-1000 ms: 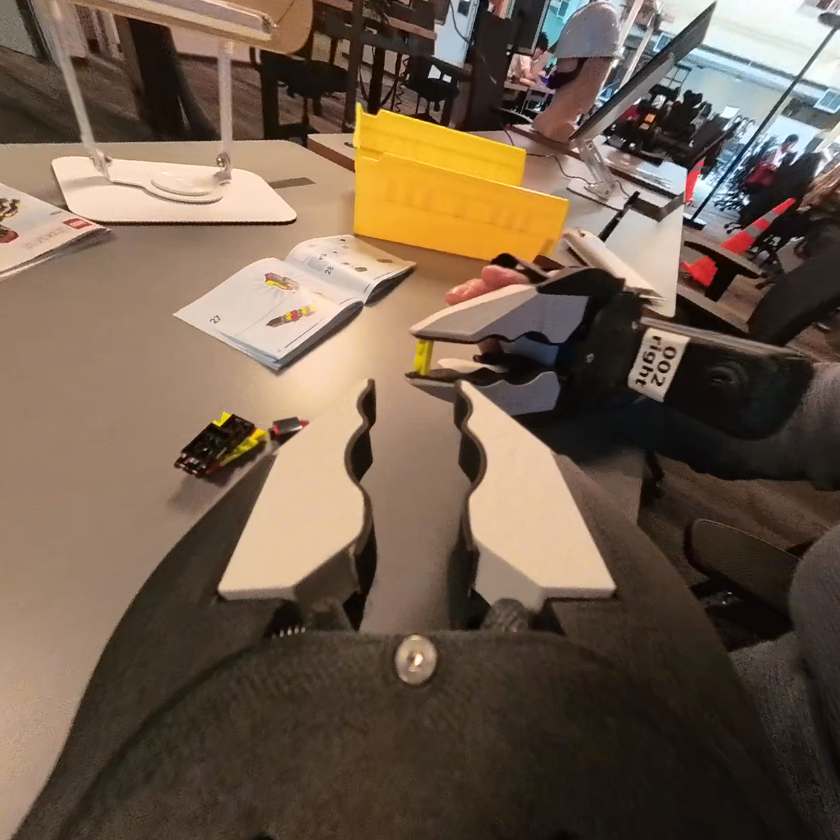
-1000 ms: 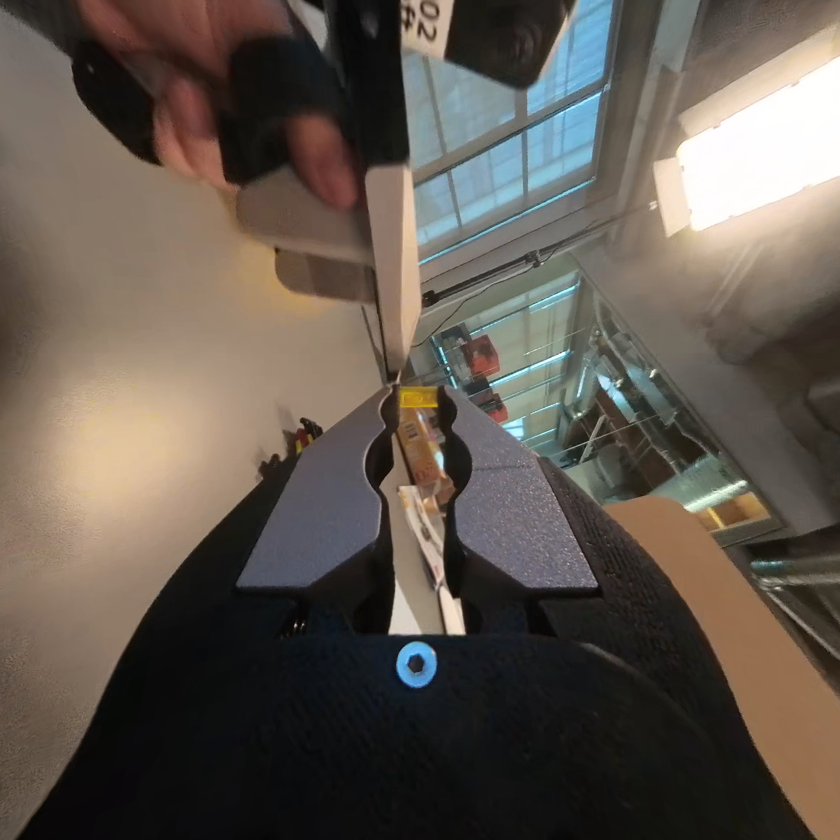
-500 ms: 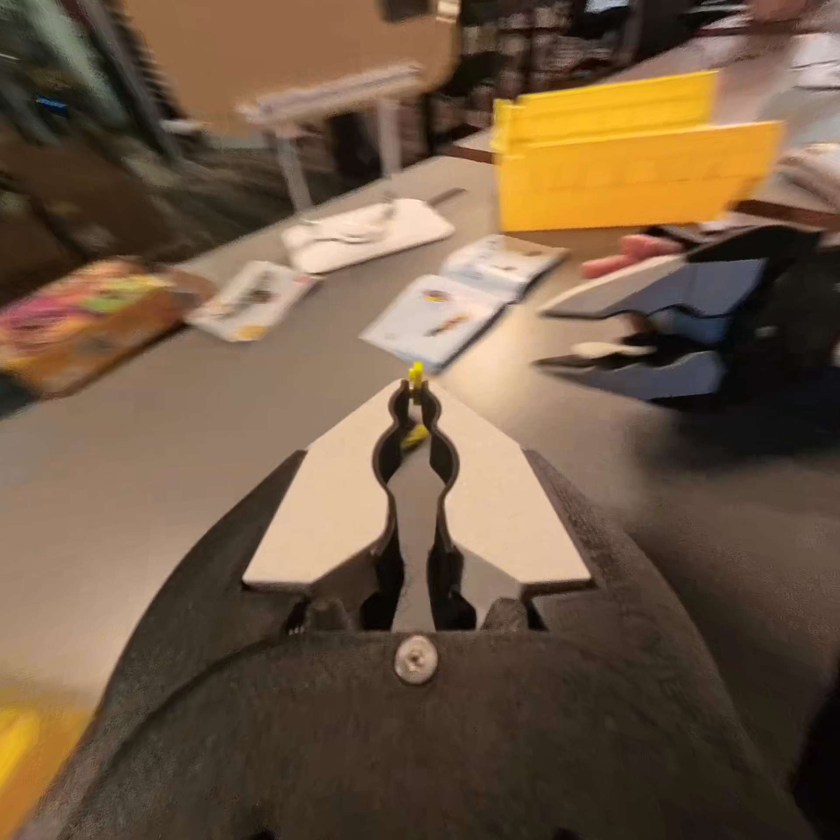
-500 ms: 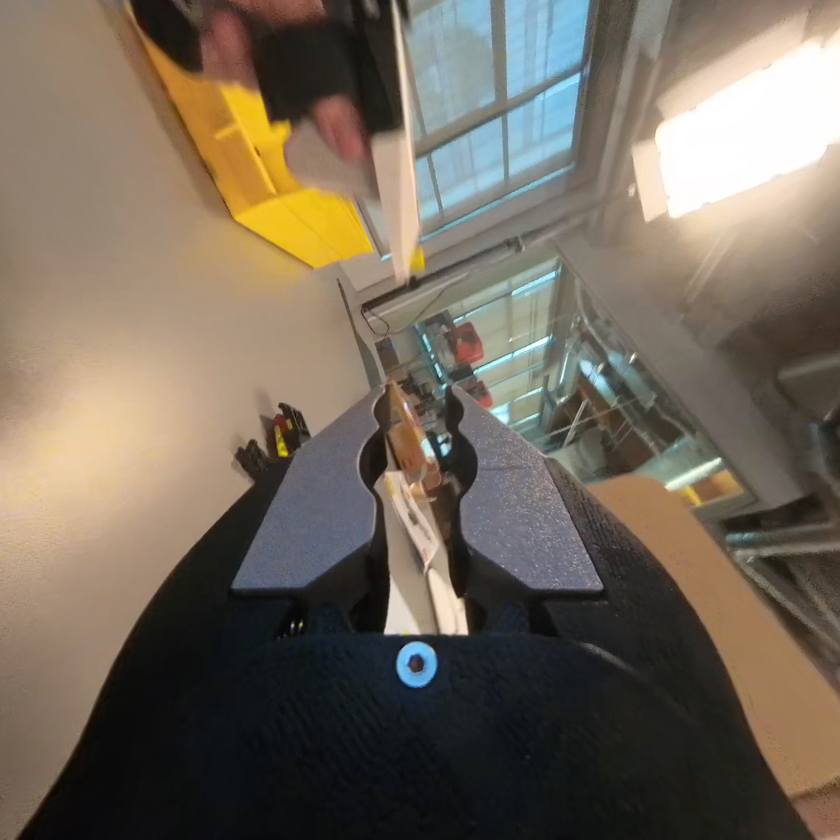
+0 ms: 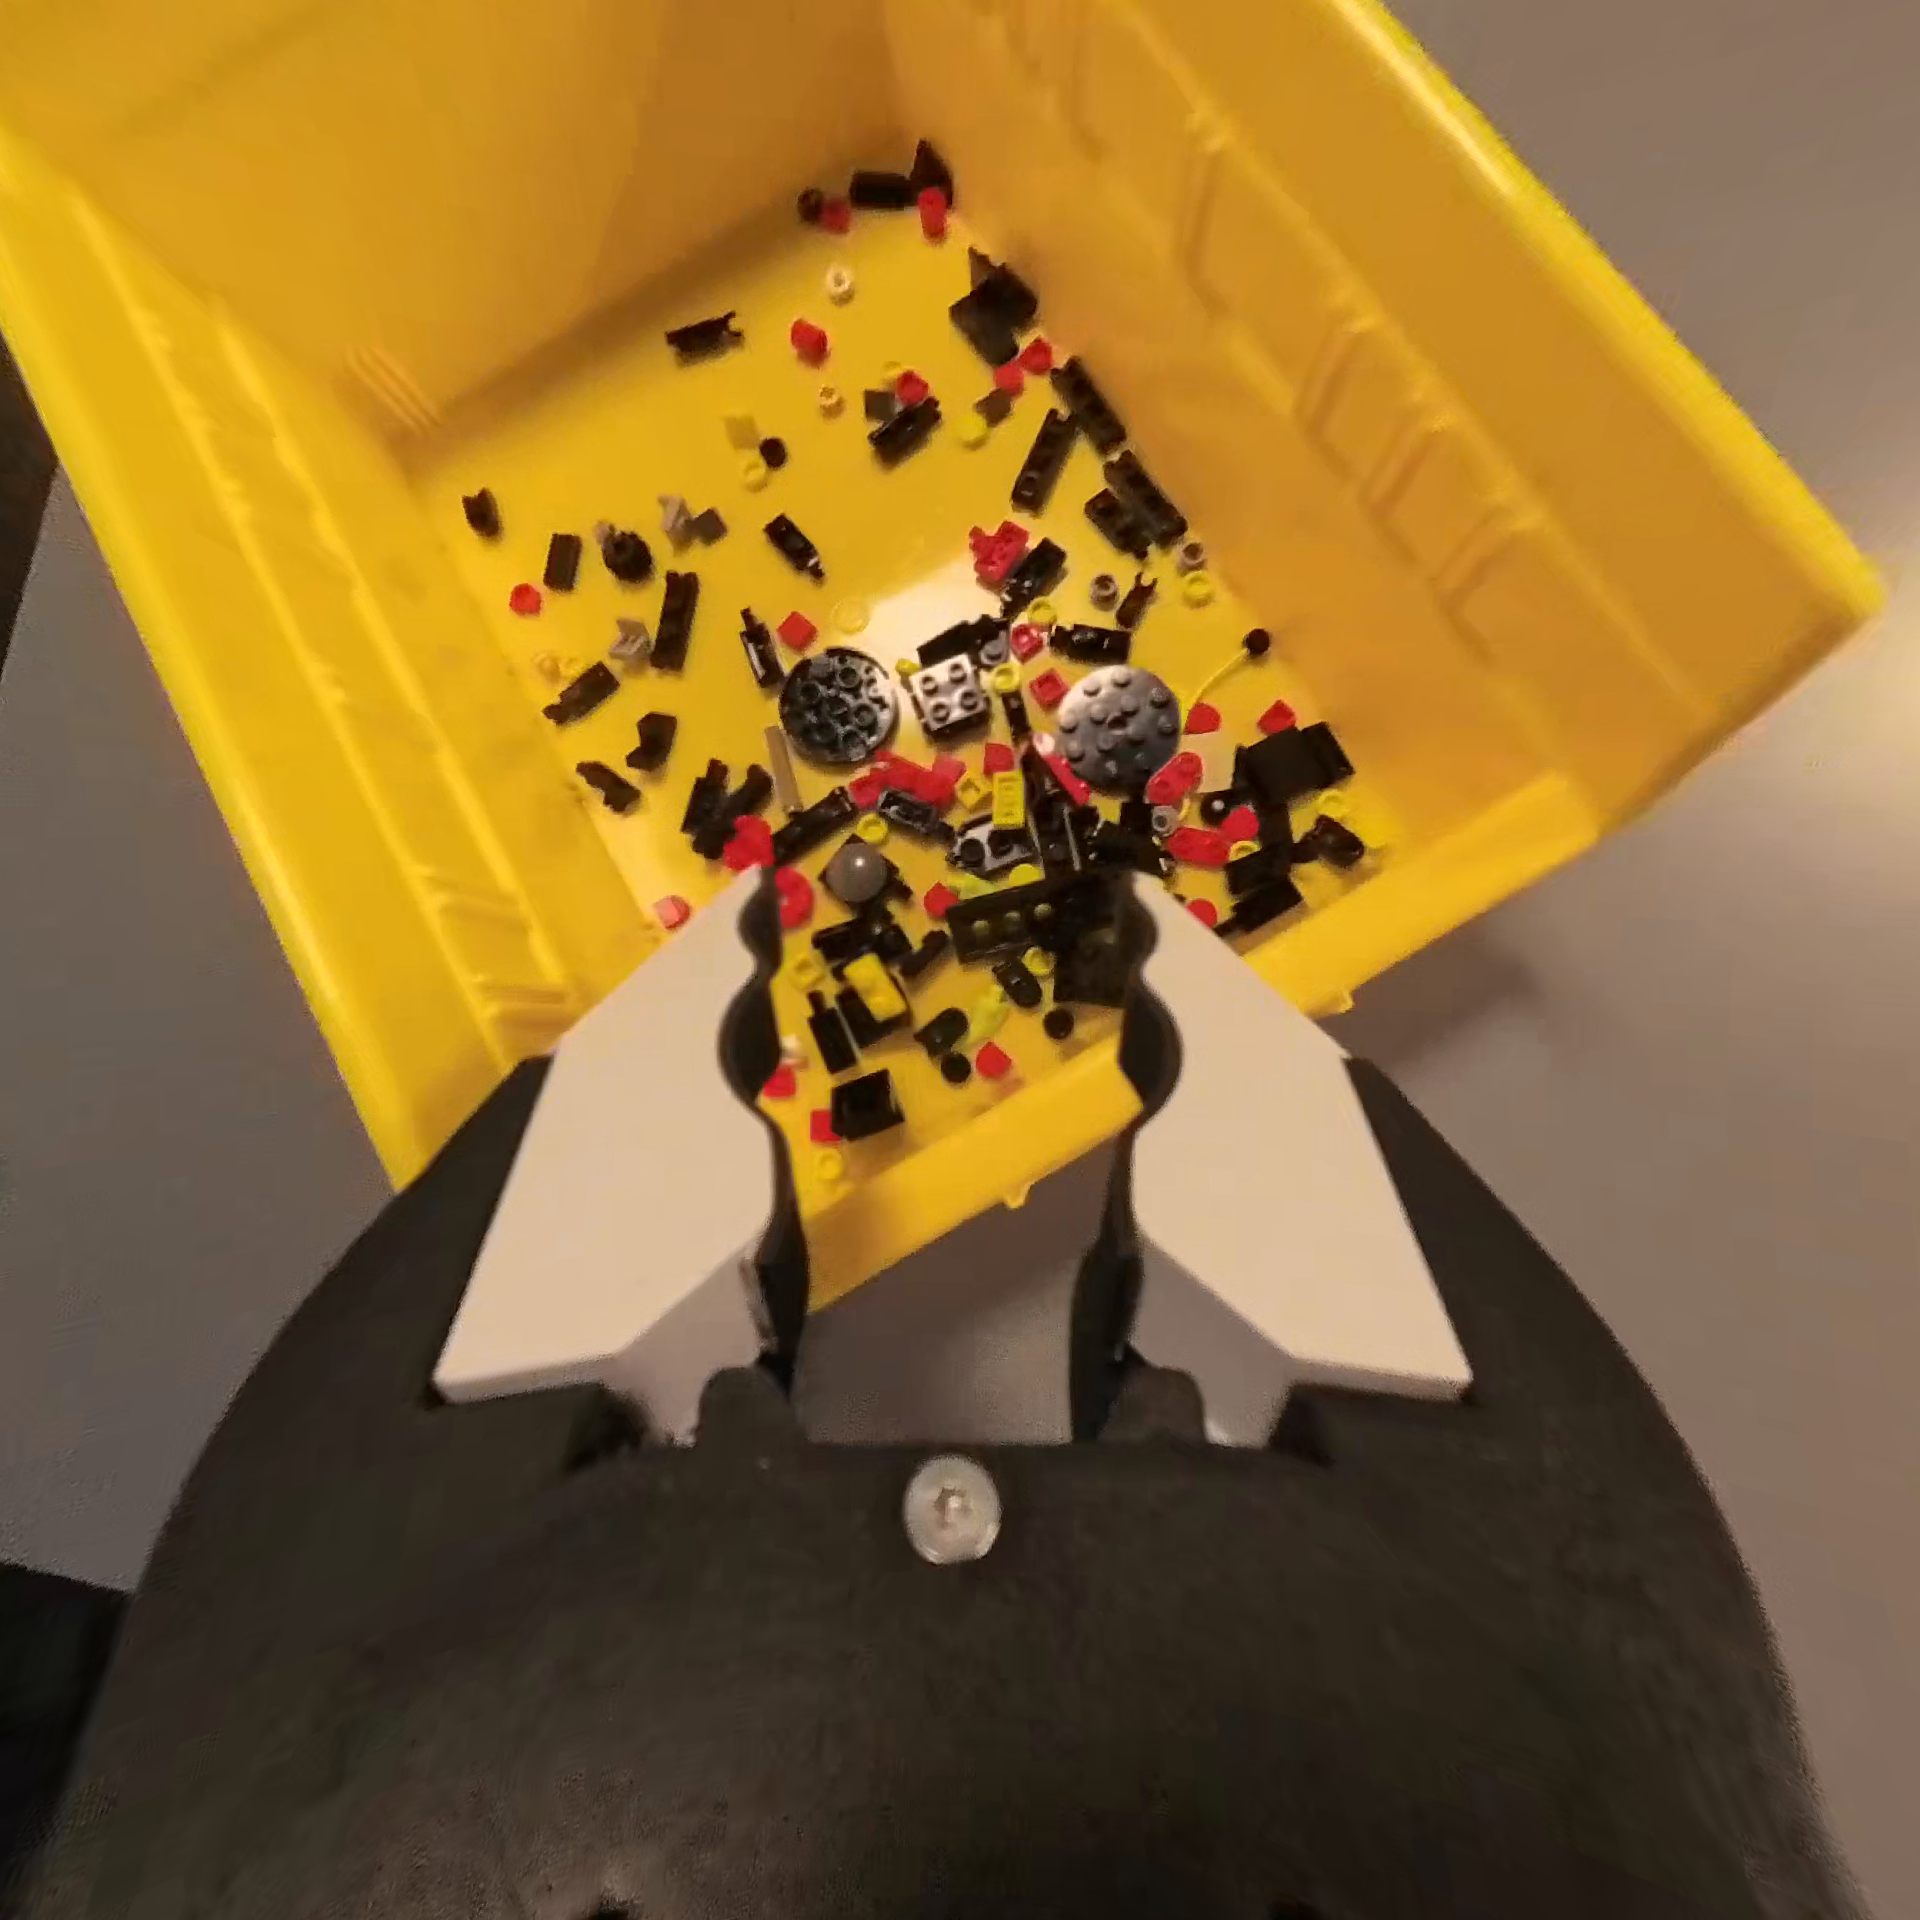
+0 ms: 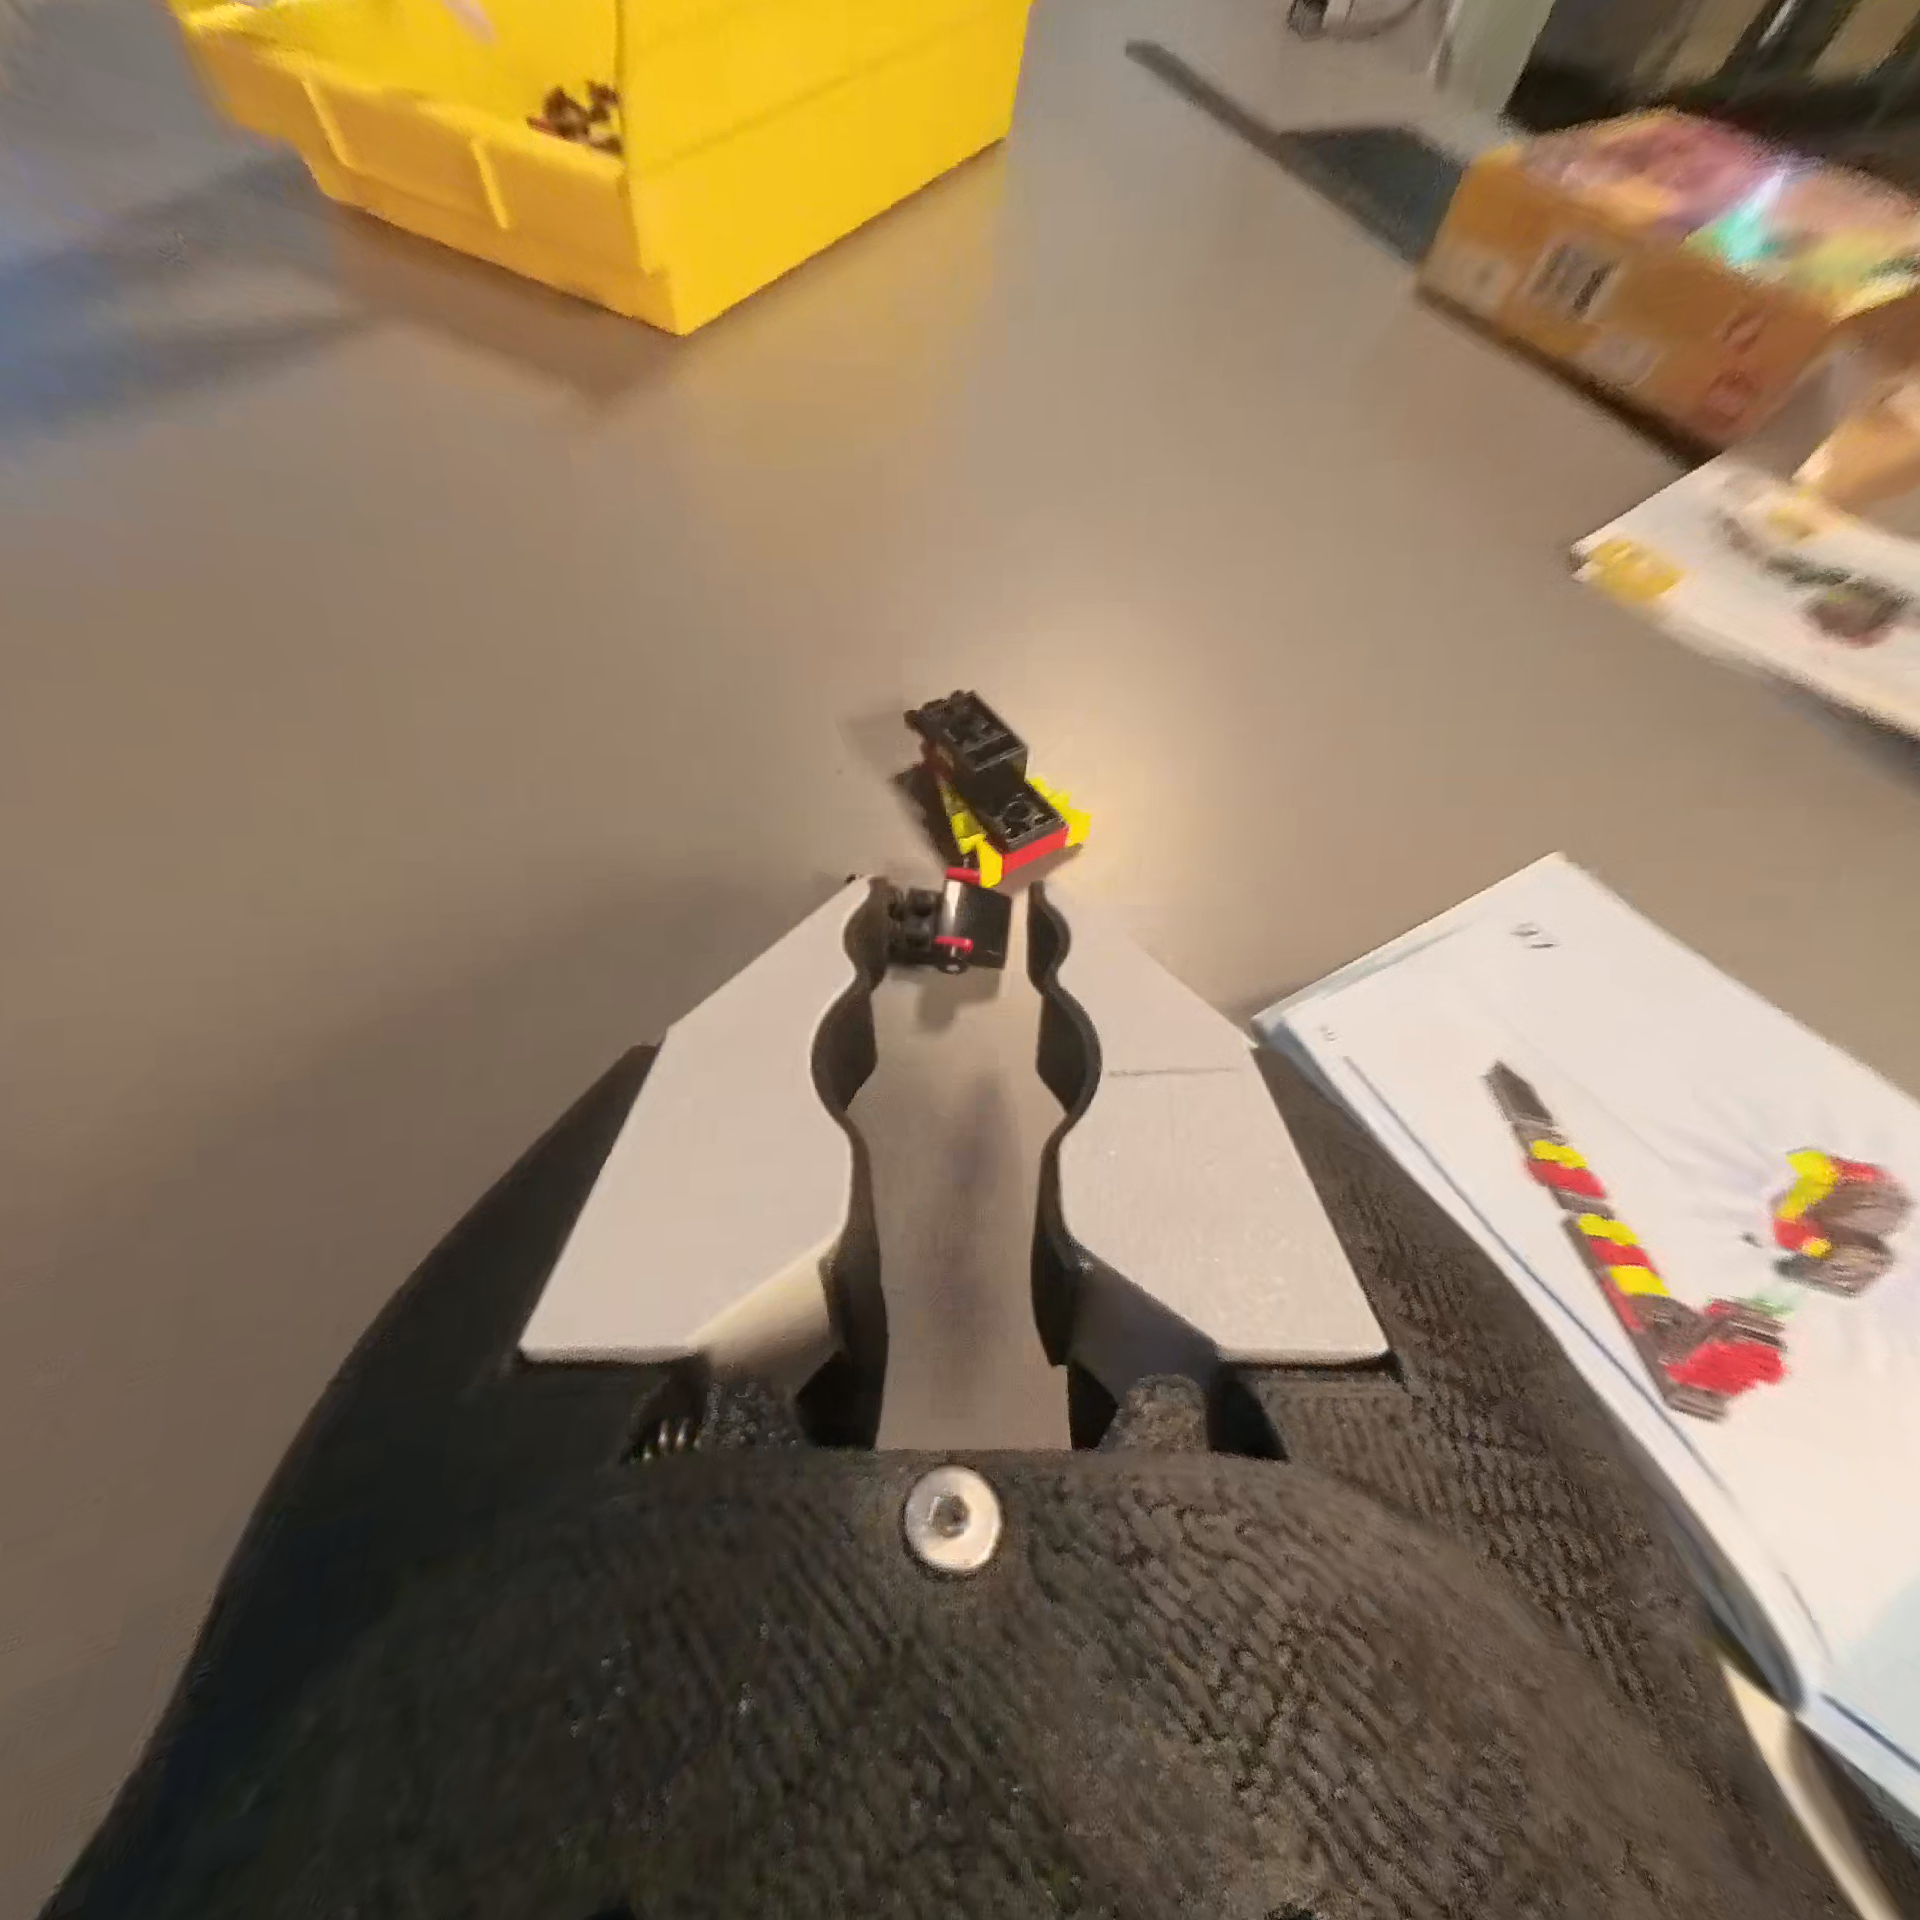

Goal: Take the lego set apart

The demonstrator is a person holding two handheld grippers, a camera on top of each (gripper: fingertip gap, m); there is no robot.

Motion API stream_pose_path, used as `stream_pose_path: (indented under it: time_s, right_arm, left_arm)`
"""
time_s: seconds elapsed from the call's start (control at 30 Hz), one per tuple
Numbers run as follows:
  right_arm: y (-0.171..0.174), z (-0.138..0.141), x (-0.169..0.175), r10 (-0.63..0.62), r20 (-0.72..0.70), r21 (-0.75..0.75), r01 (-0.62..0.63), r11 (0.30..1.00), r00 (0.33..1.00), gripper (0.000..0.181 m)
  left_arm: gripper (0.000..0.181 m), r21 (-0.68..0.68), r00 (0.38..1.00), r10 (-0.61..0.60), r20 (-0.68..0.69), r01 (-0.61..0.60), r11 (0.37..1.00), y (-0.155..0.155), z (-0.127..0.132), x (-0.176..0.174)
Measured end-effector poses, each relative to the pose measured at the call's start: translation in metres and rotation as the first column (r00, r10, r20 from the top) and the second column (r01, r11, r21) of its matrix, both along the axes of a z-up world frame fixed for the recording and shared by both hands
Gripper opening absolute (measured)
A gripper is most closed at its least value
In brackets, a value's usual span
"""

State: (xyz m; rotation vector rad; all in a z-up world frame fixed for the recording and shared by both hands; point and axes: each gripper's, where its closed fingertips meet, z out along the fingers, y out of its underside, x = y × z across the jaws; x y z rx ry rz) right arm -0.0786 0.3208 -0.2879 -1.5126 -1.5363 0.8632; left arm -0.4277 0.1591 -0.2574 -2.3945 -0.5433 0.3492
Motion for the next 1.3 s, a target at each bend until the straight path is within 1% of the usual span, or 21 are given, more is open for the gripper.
stream_pose_path:
  time_s: [0.07,0.13,0.23,0.3,0.37,0.4,0.43,0.47,0.53,0.57,0.63,0.67,0.73,0.8,0.87,0.9,0.97,1.07,1.17,1.27,1.3]
  right_arm:
    - [0.001,-0.010,-0.002,0.004,0.063,-0.058,0.000,0.998,0.998,0.028]
    - [0.004,-0.016,-0.004,-0.009,0.099,-0.081,0.017,0.997,0.995,0.031]
    - [0.008,-0.020,-0.009,-0.029,0.128,-0.084,0.040,0.996,0.991,0.029]
    - [0.007,-0.025,-0.011,-0.026,0.160,-0.083,0.040,0.996,0.987,0.014]
    - [0.007,-0.025,-0.012,-0.028,0.161,-0.085,0.042,0.996,0.987,0.013]
    - [0.008,-0.024,-0.011,-0.034,0.152,-0.087,0.048,0.995,0.988,0.008]
    - [0.009,-0.015,-0.012,-0.038,0.098,-0.082,0.046,0.996,0.994,0.000]
    - [0.010,-0.005,-0.012,-0.044,0.032,-0.073,0.047,0.996,0.999,0.000]
    - [0.013,0.009,-0.008,-0.051,-0.064,-0.084,0.046,0.995,0.997,0.000]
    - [0.014,0.014,-0.005,-0.055,-0.096,-0.098,0.046,0.994,0.994,0.000]
    - [0.018,0.016,0.000,-0.063,-0.116,-0.114,0.050,0.992,0.991,0.000]
    - [0.019,0.016,0.003,-0.056,-0.110,-0.110,0.044,0.993,0.992,0.000]
    - [0.016,0.013,0.006,-0.028,-0.094,-0.101,0.018,0.995,0.995,0.001]
    - [0.010,0.006,0.007,0.013,-0.048,-0.129,-0.020,0.991,0.999,0.018]
    - [0.005,-0.005,0.008,0.047,0.019,-0.176,-0.043,0.984,0.999,0.032]
    - [0.004,-0.009,0.007,0.055,0.044,-0.185,-0.046,0.982,0.998,0.037]
    - [0.002,-0.014,0.003,0.090,0.076,-0.186,-0.074,0.980,0.993,0.045]
    - [0.006,-0.017,-0.004,0.122,0.096,-0.189,-0.102,0.977,0.988,0.053]
    - [0.009,-0.022,-0.009,0.145,0.123,-0.221,-0.115,0.968,0.982,0.050]
    - [0.010,-0.029,-0.010,0.140,0.174,-0.195,-0.106,0.975,0.975,0.038]
    - [0.011,-0.030,-0.010,0.132,0.187,-0.165,-0.101,0.981,0.973,0.028]
  left_arm:
    - [0.071,0.044,1.000,-0.005,-0.018,0.005,0.999,0.005,0.009,0.004]
    - [0.071,0.146,0.993,-0.060,-0.106,0.075,0.987,0.017,0.030,0.024]
    - [0.069,0.279,0.942,-0.240,-0.235,0.301,0.912,0.045,0.058,0.092]
    - [0.064,0.344,0.871,-0.407,-0.276,0.485,0.804,0.065,0.063,0.155]
    - [0.061,0.412,0.769,-0.599,-0.223,0.631,0.657,0.079,0.054,0.226]
    - [0.061,0.465,0.711,-0.684,-0.163,0.667,0.582,0.084,0.047,0.260]
    - [0.060,0.524,0.665,-0.741,-0.093,0.666,0.531,0.089,0.040,0.288]
    - [0.058,0.566,0.622,-0.783,-0.021,0.653,0.504,0.095,0.030,0.310]
    - [0.056,0.598,0.588,-0.802,0.103,0.608,0.522,0.108,0.010,0.335]
    - [0.055,0.604,0.588,-0.796,0.145,0.584,0.542,0.115,0.002,0.340]
    - [0.055,0.619,0.551,-0.806,0.214,0.562,0.549,0.125,-0.006,0.349]
    - [0.053,0.599,0.540,-0.808,0.234,0.575,0.558,0.129,-0.011,0.351]
    - [0.044,0.499,0.547,-0.815,0.192,0.660,0.561,0.136,-0.025,0.348]
    - [0.035,0.377,0.507,-0.851,0.138,0.767,0.519,0.138,-0.037,0.351]
    - [0.035,0.218,0.523,-0.846,0.100,0.818,0.532,0.143,-0.053,0.342]
    - [0.037,0.173,0.531,-0.843,0.085,0.826,0.537,0.146,-0.057,0.339]
    - [0.041,0.137,0.527,-0.845,0.095,0.834,0.535,0.151,-0.063,0.338]
    - [0.043,0.152,0.495,-0.861,0.116,0.848,0.507,0.152,-0.063,0.341]
    - [0.043,0.176,0.445,-0.888,0.114,0.871,0.459,0.146,-0.063,0.340]
    - [0.042,0.195,0.415,-0.906,0.079,0.885,0.422,0.140,-0.063,0.335]
    - [0.042,0.190,0.398,-0.916,0.052,0.896,0.400,0.138,-0.064,0.334]
